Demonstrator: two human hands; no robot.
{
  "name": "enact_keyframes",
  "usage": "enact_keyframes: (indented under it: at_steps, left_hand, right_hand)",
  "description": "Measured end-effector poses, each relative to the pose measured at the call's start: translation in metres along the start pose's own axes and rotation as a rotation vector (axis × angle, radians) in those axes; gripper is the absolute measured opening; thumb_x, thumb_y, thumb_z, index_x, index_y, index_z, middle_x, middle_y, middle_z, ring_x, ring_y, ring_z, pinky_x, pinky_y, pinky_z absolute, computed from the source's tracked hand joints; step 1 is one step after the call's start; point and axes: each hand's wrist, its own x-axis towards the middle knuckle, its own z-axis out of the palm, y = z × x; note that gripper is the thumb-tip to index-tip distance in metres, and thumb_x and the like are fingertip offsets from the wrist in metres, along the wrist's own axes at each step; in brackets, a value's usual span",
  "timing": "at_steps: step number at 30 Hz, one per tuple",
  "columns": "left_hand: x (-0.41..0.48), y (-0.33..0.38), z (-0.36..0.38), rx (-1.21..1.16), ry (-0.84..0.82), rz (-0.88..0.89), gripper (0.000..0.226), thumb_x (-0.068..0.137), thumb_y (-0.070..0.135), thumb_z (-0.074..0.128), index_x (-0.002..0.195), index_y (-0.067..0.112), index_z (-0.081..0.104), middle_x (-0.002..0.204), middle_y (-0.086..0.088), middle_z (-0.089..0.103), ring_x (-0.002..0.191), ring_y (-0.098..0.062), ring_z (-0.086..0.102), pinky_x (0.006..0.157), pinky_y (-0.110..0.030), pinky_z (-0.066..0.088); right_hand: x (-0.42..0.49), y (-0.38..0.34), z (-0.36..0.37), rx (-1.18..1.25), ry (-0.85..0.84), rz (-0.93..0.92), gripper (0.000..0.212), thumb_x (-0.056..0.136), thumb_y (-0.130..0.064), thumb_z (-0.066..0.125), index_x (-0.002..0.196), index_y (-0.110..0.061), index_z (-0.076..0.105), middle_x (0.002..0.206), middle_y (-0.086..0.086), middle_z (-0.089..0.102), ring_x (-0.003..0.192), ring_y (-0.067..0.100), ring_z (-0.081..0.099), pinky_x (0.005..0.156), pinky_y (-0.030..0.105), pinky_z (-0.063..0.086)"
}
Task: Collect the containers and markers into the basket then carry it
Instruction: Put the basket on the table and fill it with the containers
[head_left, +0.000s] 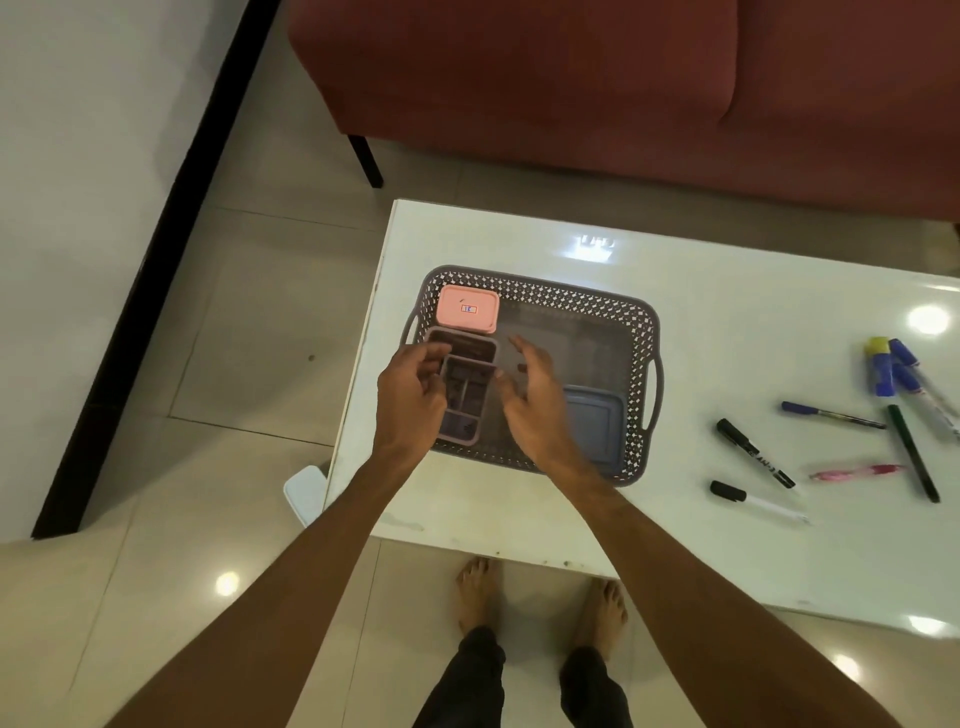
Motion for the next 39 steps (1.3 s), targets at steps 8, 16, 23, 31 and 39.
enact_keyframes:
  at_steps: [8,16,23,31,39]
  left_hand:
    - [-0.039,-0.027,-0.045,-0.027,0.054,-0.001,0.038,0.089,-0.011,0.056,0.113,0.016,0.066,0.117,-0.001,0.067,0.099,-0.013,0.066,0.081,-0.015,0.056]
    - [-0.087,-0.114,-0.115,0.046,0.142,-0.101,0.043,0.085,-0.014,0.053,0.115,0.013,0.066,0.118,-0.003,0.068,0.1,-0.014,0.066,0.089,-0.022,0.055]
    - [-0.099,-0.211,-0.188,0.006,0.166,-0.218,0.05,0.081,-0.017,0.048,0.116,0.014,0.065,0.116,0.001,0.067,0.102,-0.014,0.065,0.086,-0.029,0.056]
    - [-0.063,-0.396,-0.231,0.092,0.018,-0.312,0.048,0.085,-0.013,0.051,0.126,0.011,0.06,0.123,-0.004,0.064,0.105,-0.021,0.062,0.085,-0.03,0.055]
    - [-0.023,-0.553,-0.185,0.166,-0.093,-0.283,0.046,0.088,-0.01,0.054,0.129,0.011,0.058,0.124,-0.008,0.063,0.105,-0.021,0.062,0.09,-0.04,0.056]
  right_hand:
    - [-0.054,-0.045,0.025,-0.063,0.118,-0.187,0.039,0.102,-0.03,0.05,0.14,-0.019,0.051,0.139,0.003,0.048,0.124,0.017,0.053,0.101,0.027,0.05]
    - [-0.111,-0.064,0.137,-0.16,-0.099,-0.291,0.037,0.099,-0.02,0.052,0.137,-0.022,0.053,0.141,-0.002,0.051,0.131,0.014,0.048,0.11,0.029,0.044]
    - [-0.129,-0.061,0.261,-0.215,-0.257,-0.176,0.038,0.093,-0.011,0.058,0.13,-0.017,0.055,0.133,0.0,0.055,0.123,0.017,0.054,0.098,0.019,0.044]
    - [-0.113,0.051,0.443,-0.453,-0.358,0.143,0.069,0.09,-0.036,0.068,0.148,-0.014,0.037,0.145,0.01,0.047,0.13,0.029,0.048,0.098,0.042,0.052]
    - [-0.069,0.193,0.555,-0.704,-0.277,0.158,0.119,0.064,-0.064,0.08,0.155,-0.021,0.018,0.151,0.015,0.035,0.131,0.039,0.044,0.098,0.052,0.05]
